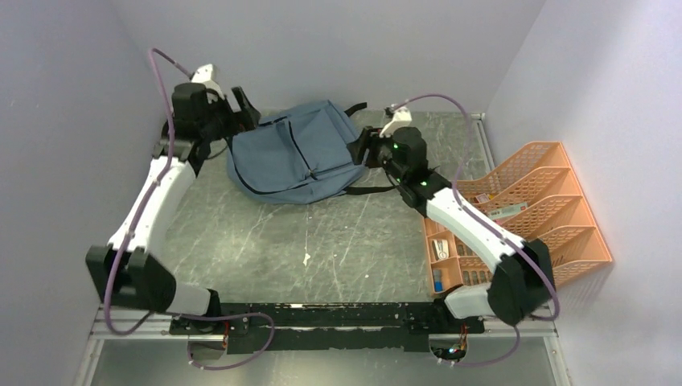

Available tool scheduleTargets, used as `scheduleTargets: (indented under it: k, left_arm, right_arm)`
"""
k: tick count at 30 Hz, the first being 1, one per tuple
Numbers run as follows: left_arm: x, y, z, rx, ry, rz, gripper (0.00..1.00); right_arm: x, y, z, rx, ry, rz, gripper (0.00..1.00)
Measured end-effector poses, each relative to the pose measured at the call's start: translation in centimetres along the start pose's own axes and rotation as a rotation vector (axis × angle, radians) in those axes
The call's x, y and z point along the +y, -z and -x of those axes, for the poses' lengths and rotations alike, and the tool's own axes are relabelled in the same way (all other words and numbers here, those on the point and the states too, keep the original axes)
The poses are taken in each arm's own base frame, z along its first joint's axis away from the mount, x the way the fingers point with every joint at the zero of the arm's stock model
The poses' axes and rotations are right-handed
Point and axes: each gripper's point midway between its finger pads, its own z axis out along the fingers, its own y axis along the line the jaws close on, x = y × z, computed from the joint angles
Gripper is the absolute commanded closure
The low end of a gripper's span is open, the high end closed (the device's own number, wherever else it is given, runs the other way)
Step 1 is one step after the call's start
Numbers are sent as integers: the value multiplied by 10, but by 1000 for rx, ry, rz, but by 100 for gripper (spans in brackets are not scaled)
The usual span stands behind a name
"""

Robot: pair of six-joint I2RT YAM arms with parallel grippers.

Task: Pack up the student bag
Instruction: Reset both arms

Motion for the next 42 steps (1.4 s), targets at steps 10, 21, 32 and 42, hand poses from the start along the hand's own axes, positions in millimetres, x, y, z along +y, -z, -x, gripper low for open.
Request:
scheduleTargets:
  k: [10,21,32,42]
  left_arm:
    - [-12,107,-13,-137,-156,17,2]
    - [65,116,-103,-10,-133,258,2]
    - [65,115,-113,-24,-122,228,2]
    - [64,115,-110,-34,-121,227,2]
  right_arm:
    - [-29,103,57,-220,16,-207,0]
    - [-68,149,45,-252,47,-395,0]
    - [-80,136,18,-175,106,-424,0]
    - [-76,134,20,-183,143,-393,0]
